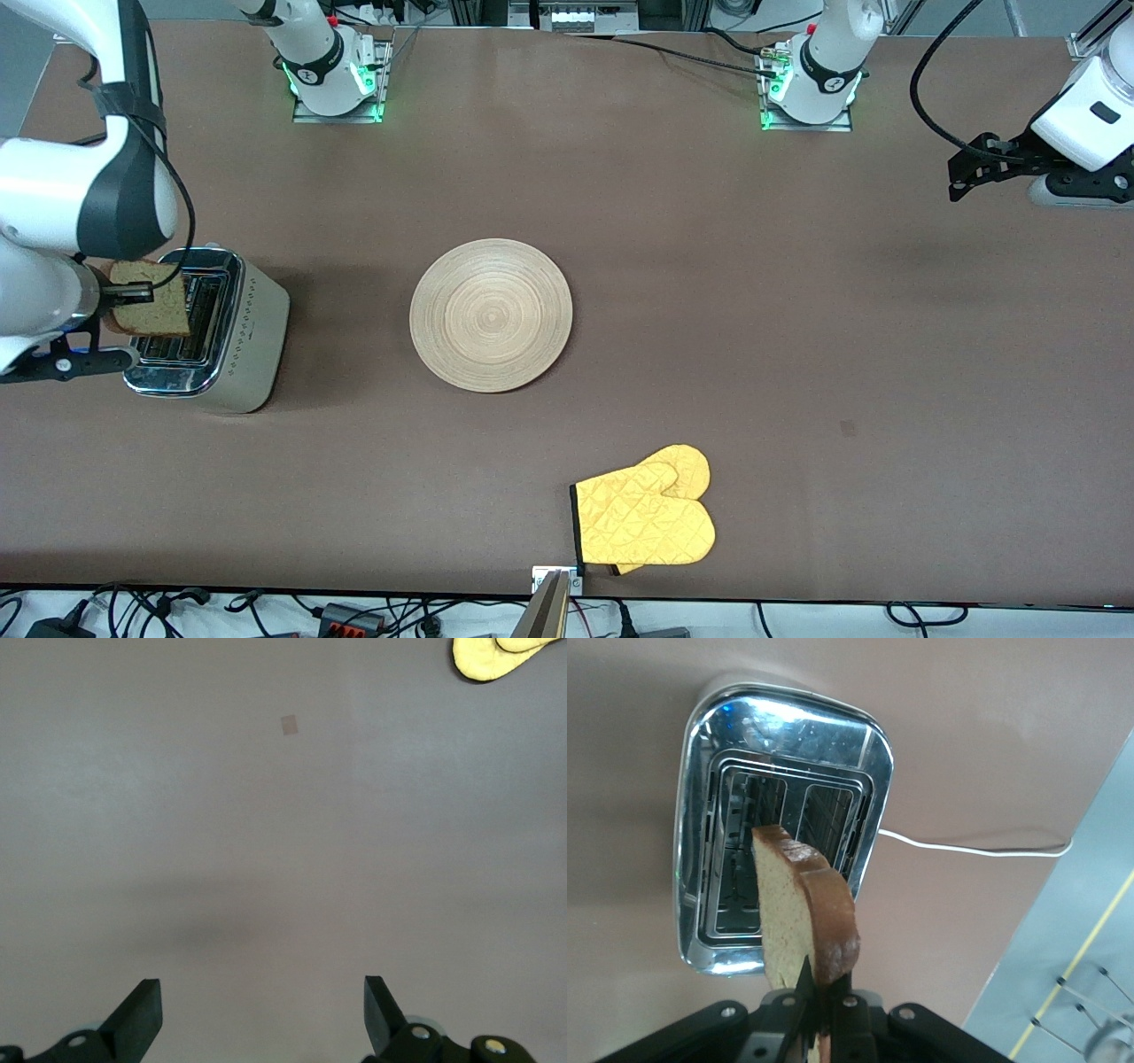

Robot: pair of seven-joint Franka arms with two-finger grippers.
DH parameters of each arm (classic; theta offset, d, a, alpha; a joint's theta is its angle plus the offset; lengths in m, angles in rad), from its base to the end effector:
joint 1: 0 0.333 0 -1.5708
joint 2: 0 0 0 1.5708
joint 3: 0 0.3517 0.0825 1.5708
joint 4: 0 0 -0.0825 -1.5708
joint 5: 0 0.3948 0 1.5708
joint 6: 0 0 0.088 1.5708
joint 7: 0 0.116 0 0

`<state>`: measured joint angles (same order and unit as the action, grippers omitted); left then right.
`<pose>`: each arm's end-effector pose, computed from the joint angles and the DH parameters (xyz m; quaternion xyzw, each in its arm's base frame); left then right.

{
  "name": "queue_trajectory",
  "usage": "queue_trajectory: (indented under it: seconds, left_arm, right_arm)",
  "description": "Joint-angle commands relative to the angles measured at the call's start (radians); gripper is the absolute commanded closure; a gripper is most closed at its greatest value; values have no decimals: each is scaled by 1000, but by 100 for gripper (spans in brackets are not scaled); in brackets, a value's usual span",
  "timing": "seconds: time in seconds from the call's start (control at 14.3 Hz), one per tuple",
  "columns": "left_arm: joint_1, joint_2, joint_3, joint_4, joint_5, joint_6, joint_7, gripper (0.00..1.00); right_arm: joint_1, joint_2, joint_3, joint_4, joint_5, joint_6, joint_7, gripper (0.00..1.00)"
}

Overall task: Move plate and put bread in toaster
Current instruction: 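Lift the bread and carry it above the toaster slot with the right gripper, then lower the bread into the toaster slot and open the right gripper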

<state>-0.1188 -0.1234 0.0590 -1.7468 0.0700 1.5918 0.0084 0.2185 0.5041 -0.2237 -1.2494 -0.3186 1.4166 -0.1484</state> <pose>0.5212 -0.0212 0.6352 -0.9987 0.0356 0.0151 0.0317 0.6900 -0.0085 0.4890 0.9614 0.0748 -0.1732 0.2001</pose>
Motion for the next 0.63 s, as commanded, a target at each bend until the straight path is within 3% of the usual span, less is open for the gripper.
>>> queue_trajectory:
  seconds: [0.0,0.56]
  left_arm:
    - [-4,22,-5,55,-6,-30,-7,0]
    - [1,36,-2,62,-7,-49,-4,0]
  right_arm:
    - [10,77,-3,129,-27,-70,-2,100]
    - [25,114,12,134,9,-68,68,100]
